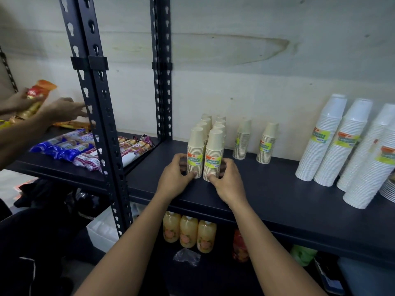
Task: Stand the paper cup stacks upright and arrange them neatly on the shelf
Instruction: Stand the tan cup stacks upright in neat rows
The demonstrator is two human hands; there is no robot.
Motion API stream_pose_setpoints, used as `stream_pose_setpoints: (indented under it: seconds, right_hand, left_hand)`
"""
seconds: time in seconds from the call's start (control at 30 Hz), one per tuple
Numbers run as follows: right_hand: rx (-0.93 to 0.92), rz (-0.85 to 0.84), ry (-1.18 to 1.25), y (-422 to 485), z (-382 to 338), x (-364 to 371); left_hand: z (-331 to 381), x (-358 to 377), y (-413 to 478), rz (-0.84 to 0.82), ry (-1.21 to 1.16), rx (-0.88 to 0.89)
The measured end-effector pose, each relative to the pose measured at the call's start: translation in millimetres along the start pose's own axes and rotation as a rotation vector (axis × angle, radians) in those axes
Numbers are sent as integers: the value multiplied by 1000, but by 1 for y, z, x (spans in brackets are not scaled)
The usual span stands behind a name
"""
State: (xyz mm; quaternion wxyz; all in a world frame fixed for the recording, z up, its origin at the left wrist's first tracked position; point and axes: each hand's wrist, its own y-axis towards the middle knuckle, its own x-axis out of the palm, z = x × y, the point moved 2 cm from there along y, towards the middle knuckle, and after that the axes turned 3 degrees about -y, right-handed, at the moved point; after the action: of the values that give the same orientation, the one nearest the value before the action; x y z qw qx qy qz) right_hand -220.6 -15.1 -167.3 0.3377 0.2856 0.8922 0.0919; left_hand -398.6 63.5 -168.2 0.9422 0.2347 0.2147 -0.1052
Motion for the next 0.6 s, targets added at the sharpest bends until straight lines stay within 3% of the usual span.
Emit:
stream_pose_setpoints:
  seconds: [0.43, 0.6]
  right_hand:
    - [-4, 9, 6, 3, 5, 6]
    - [3, 10, 42, 1, 5, 2]
  left_hand:
    - [7, 0, -3, 19, 83, 16]
    - [13, 0, -10, 64, -6, 28]
